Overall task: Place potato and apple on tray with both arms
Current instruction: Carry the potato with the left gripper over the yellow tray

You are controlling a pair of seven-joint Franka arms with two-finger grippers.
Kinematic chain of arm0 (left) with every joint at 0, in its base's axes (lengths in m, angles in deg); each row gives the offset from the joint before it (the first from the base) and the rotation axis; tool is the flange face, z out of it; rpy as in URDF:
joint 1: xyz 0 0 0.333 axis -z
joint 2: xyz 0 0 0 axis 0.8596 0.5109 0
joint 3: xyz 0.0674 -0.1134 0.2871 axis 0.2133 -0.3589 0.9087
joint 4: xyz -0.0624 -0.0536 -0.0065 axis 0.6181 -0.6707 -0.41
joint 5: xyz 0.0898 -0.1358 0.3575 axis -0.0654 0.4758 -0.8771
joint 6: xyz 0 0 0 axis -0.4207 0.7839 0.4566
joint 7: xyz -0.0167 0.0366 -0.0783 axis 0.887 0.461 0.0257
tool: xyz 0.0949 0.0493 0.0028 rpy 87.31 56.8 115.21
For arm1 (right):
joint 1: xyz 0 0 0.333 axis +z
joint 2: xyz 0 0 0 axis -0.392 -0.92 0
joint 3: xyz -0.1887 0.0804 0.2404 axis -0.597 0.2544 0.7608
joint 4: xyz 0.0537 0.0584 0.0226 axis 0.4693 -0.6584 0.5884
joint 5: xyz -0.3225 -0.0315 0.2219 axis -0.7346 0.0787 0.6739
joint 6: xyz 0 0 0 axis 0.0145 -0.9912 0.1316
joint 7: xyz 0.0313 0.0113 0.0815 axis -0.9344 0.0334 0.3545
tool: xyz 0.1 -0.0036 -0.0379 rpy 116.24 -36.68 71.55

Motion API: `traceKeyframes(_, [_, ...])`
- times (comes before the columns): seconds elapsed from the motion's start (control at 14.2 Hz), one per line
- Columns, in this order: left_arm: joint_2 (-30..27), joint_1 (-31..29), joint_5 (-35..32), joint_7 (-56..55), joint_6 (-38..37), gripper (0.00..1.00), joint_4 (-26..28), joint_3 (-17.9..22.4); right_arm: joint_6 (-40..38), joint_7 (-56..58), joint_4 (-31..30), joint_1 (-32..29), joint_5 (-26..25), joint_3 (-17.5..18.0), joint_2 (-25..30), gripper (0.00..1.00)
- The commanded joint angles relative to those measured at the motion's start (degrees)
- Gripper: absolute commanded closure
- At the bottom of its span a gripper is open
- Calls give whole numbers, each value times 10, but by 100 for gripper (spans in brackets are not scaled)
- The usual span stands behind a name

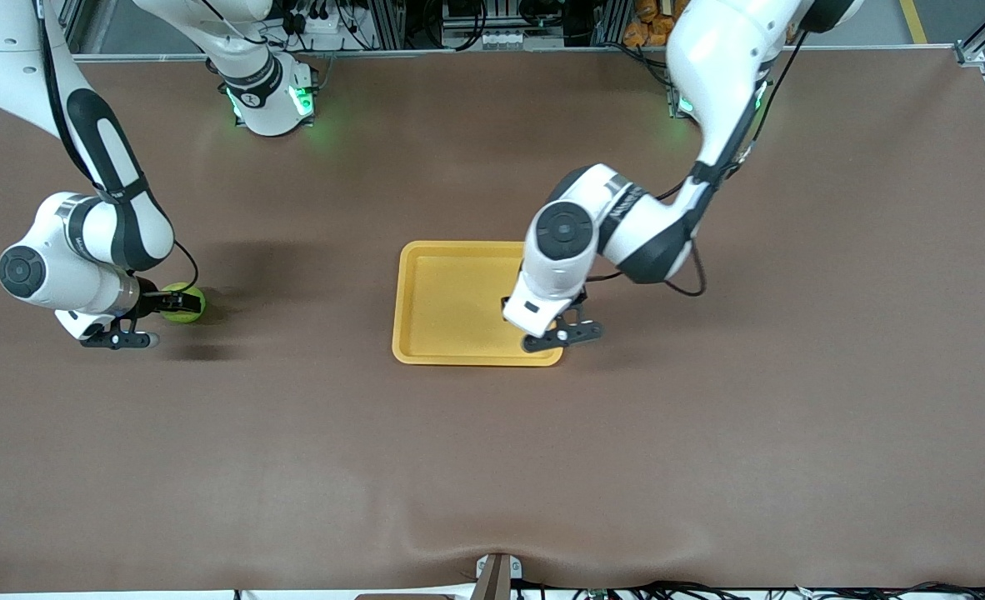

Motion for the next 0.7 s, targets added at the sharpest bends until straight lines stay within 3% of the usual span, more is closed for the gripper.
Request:
traceKeyframes(0.0, [37,29,-26,8,-15,100,-25,5,-3,11,-2,-10,-3,7,2,100])
traceKeyframes(0.63, [78,57,-112,6,-15,100,-20,7,-210,11,142,3,-3,8,3,100])
